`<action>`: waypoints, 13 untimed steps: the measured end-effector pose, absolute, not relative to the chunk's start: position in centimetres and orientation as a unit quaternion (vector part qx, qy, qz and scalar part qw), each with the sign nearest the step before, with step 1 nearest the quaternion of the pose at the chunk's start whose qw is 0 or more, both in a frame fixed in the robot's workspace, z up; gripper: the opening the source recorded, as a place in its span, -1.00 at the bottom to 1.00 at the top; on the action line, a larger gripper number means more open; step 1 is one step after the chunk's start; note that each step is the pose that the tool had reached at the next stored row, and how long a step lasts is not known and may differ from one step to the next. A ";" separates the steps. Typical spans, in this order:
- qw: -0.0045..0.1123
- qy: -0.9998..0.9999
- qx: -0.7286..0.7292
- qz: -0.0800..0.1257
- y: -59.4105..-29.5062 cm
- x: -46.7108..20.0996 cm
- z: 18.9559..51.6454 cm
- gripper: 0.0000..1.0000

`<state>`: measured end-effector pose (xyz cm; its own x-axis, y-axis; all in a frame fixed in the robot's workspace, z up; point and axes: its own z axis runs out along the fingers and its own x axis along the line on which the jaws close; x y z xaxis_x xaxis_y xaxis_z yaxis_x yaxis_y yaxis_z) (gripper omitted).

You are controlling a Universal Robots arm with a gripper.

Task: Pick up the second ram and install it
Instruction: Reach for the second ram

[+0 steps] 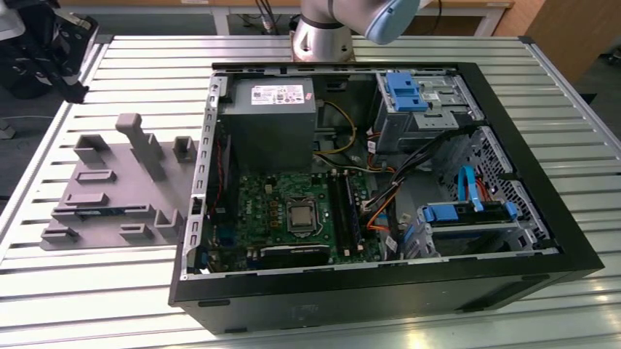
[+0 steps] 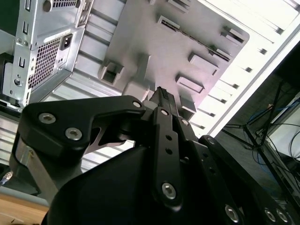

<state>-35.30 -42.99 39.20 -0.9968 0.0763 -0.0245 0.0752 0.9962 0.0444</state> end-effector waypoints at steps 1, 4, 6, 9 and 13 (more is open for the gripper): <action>0.013 0.999 0.038 0.022 -43.0 -35.4 39.2 -0.79; 0.013 0.999 0.038 0.022 -43.0 -35.5 39.2 -0.79; 0.013 0.999 0.038 0.022 -43.0 -35.7 39.2 -0.79; 0.013 0.999 0.038 0.022 -43.0 -36.0 39.2 -0.79; 0.013 0.999 0.038 0.022 -43.0 -36.7 39.2 -0.79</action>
